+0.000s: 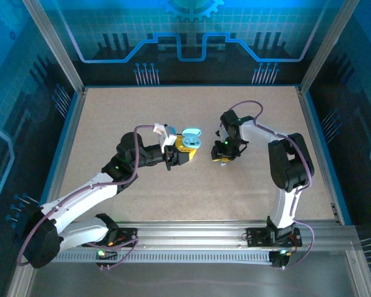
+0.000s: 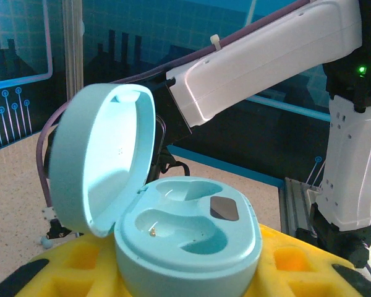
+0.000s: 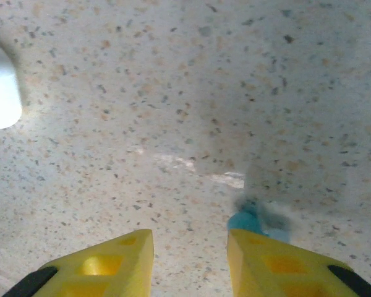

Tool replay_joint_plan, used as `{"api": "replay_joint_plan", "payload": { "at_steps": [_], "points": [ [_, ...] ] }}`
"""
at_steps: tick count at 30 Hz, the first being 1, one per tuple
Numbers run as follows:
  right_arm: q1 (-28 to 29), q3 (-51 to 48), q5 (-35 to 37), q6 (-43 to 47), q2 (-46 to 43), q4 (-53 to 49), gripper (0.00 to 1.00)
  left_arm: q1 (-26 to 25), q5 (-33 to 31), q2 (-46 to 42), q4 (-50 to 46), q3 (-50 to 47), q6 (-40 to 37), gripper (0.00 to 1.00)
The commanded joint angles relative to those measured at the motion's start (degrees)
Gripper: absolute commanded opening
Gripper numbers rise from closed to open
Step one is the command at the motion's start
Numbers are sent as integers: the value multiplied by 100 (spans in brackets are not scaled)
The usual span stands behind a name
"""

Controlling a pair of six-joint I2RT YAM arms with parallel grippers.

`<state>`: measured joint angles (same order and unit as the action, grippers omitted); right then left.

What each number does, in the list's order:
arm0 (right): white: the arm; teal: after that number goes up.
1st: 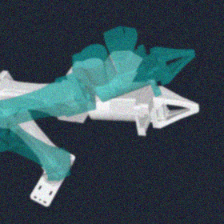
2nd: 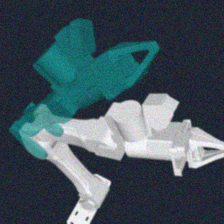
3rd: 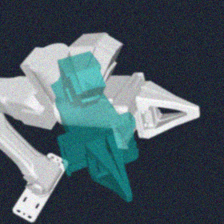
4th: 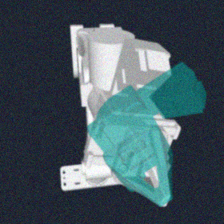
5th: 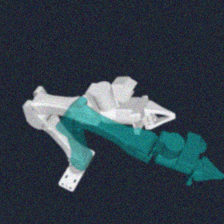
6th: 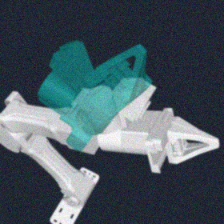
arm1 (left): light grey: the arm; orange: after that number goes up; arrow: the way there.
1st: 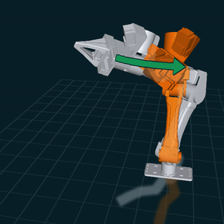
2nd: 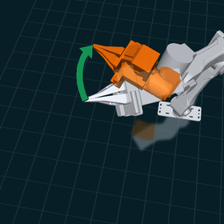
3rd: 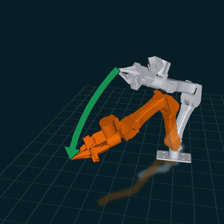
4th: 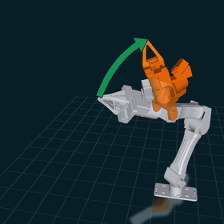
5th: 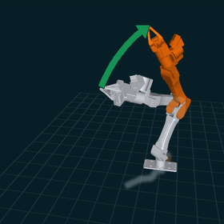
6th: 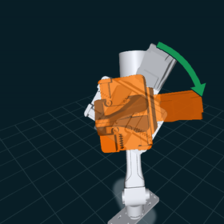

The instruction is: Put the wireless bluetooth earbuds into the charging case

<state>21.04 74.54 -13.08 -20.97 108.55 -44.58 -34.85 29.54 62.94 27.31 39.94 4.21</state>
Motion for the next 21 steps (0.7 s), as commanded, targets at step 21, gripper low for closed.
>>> {"api": "replay_joint_plan", "payload": {
  "at_steps": [21],
  "points": [
    [155,382,642,541,495,-410,41,-48,-107,-229,2,-66,-27,37]
  ]
}}
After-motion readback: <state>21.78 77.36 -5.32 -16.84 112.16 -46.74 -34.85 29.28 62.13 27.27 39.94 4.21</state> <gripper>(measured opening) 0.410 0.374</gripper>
